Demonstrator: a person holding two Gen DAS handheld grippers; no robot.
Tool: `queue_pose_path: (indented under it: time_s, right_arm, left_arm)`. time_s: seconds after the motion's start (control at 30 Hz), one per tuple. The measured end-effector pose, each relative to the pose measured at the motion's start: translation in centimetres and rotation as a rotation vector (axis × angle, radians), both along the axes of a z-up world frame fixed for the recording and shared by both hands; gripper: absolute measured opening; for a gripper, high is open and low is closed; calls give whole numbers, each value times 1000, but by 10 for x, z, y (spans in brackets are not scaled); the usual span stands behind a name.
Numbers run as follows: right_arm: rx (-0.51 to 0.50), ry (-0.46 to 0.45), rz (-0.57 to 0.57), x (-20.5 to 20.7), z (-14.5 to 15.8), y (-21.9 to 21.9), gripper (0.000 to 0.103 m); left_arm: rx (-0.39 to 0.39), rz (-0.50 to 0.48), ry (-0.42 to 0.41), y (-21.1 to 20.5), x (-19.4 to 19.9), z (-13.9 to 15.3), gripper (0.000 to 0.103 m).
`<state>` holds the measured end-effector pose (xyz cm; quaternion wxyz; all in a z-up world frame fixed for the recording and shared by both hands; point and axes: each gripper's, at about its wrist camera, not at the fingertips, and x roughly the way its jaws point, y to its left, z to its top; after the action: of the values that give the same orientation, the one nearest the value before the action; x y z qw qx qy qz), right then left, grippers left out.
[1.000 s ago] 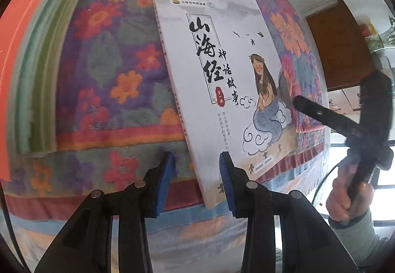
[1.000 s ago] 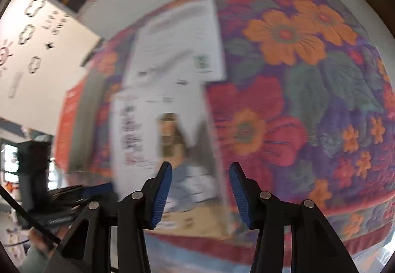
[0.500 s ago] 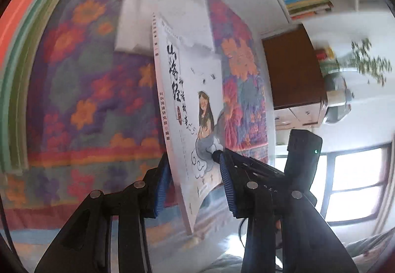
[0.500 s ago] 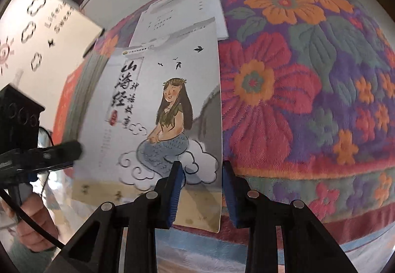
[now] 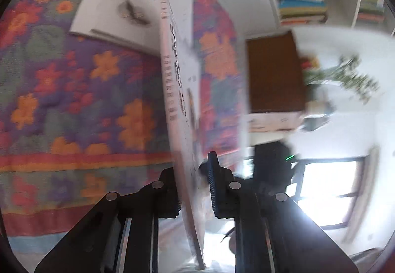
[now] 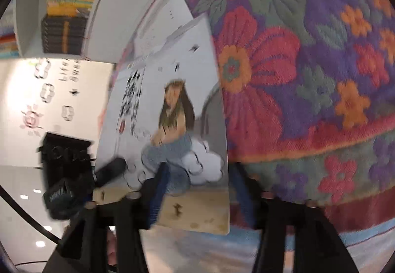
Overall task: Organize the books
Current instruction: 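Turn the held book over and lay it onto the book pile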
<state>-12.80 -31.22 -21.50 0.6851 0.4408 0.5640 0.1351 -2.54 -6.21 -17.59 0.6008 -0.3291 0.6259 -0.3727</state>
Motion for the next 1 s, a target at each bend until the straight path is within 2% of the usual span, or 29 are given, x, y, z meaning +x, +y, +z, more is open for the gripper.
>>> queue_pose_path:
  time_s: [0.13,0.17,0.27,0.37,0.43,0.47,0.63,0.7,0.77,0.87,1.0]
  right_arm:
    - [166,-16,-64,-9,-14,-10,62]
    - [239,-24,-96,-11,-20,-13,62]
    - [375,-38,-142,-9,-29,-17,62]
    - [374,-27,-130,7,-31,-10,49]
    - [288,-30,-101,12,-22,-7,45]
    - [212,-38,-70,17,-15,-2,38]
    - [-259,-125,162,34,36,48,36]
    - [-386,-172,242,36,51,72,36]
    - [-454,-211,273,33,62,86,36]
    - [-512,-248,273,32,74,97,33]
    - [-536,-291,265,34,91,111,31]
  left_arm:
    - [-74,15,58,1,10,-3,15]
    - [-97,16,77,2,11,-6,15]
    - [-143,10,137,9,12,-16,15]
    - [-55,-5,112,14,5,-20,13]
    - [70,-46,51,10,0,-16,13]
    - [129,-67,14,7,0,-11,13]
    - [376,-161,-161,-13,-9,6,15]
    - [452,-187,-240,-17,-13,15,17]
    - [485,-191,-307,-13,-15,26,18]
    - [460,-174,-342,2,-12,39,18]
    - [436,-153,-383,16,-10,54,19]
